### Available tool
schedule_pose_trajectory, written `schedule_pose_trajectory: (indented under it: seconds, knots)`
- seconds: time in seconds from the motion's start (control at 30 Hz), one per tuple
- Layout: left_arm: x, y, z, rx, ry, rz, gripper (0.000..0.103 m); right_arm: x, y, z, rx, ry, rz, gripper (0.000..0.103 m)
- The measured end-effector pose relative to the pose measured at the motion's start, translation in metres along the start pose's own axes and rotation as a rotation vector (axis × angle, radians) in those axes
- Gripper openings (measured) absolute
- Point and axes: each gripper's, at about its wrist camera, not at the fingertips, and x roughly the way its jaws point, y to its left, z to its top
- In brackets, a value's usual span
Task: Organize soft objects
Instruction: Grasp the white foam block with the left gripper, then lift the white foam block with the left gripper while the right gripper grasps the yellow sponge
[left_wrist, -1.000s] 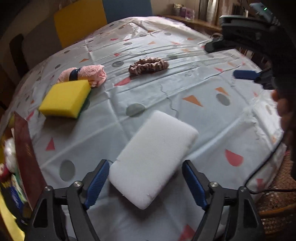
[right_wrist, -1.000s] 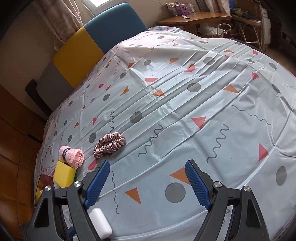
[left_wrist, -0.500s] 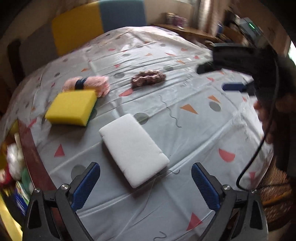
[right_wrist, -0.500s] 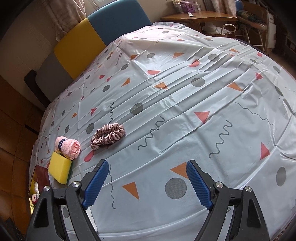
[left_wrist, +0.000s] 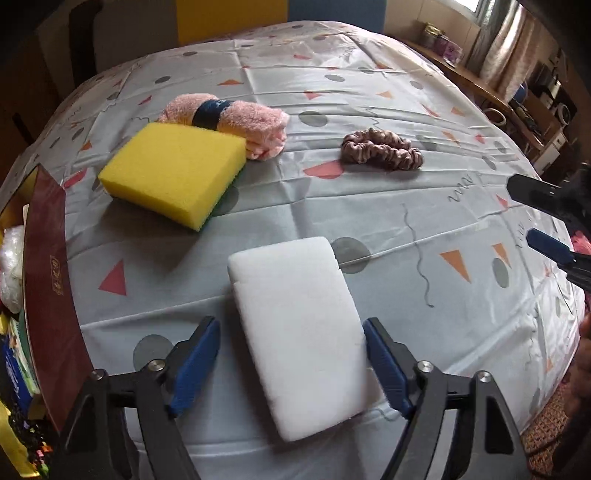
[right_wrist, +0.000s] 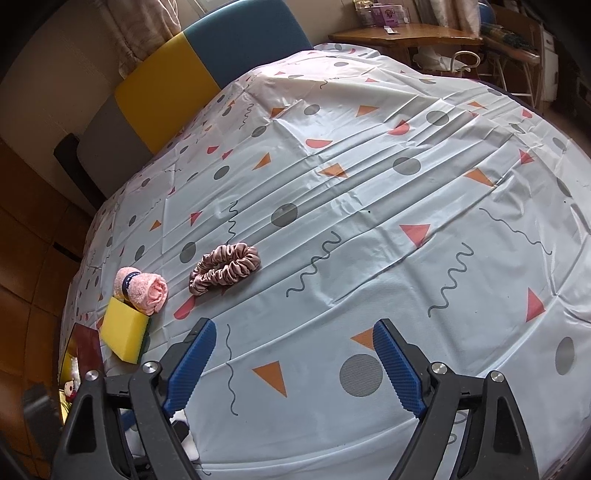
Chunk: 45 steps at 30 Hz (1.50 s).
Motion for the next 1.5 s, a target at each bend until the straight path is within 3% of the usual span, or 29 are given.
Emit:
schedule_pose_trajectory:
  seconds: [0.03,0.1,0.37,0.6,0.77,0.9,1.0,1.2,1.23,1.27,1.5]
  knots:
    - [-0.002,0.0,-0.003,0.007,-0.018,0.008,0.064,0.0,0.0,0.0,0.0,0.001,0.001,0.087]
    - [-0.006,0.0,-0.007,0.025,-0.03,-0.005,0.058,0.001,0.001,0.0,-0.003,0.001,0.002,0.087]
    - [-0.032,0.003,-0.053,0.131,-0.038,-0.041,0.056,0.009,0.019,-0.009,-0.091,0.031,0.037,0.087]
    - [-0.048,0.013,-0.086,0.219,-0.081,-0.074,0.056,0.021,0.09,-0.031,-0.389,0.1,0.184,0.087]
    - [-0.049,0.021,-0.091,0.198,-0.107,-0.113,0.057,0.043,0.176,-0.038,-0.639,0.159,0.263,0.086]
    - [-0.049,0.025,-0.092,0.19,-0.119,-0.127,0.057,0.074,0.241,-0.043,-0.819,0.201,0.249,0.087]
    - [-0.049,0.028,-0.093,0.179,-0.128,-0.144,0.057,0.098,0.273,-0.042,-0.922,0.216,0.231,0.099]
    - [-0.048,0.032,-0.092,0.169,-0.134,-0.162,0.057,0.146,0.296,-0.048,-1.077,0.308,0.117,0.102]
    - [-0.048,0.032,-0.092,0.167,-0.136,-0.164,0.057,0.147,0.297,-0.052,-1.107,0.297,0.095,0.096]
    - [-0.048,0.033,-0.092,0.166,-0.137,-0.165,0.057,0.147,0.297,-0.056,-1.131,0.29,0.074,0.069]
    - [-0.051,0.035,-0.096,0.163,-0.146,-0.16,0.057,0.109,0.262,-0.075,-1.067,0.304,0.122,0.068]
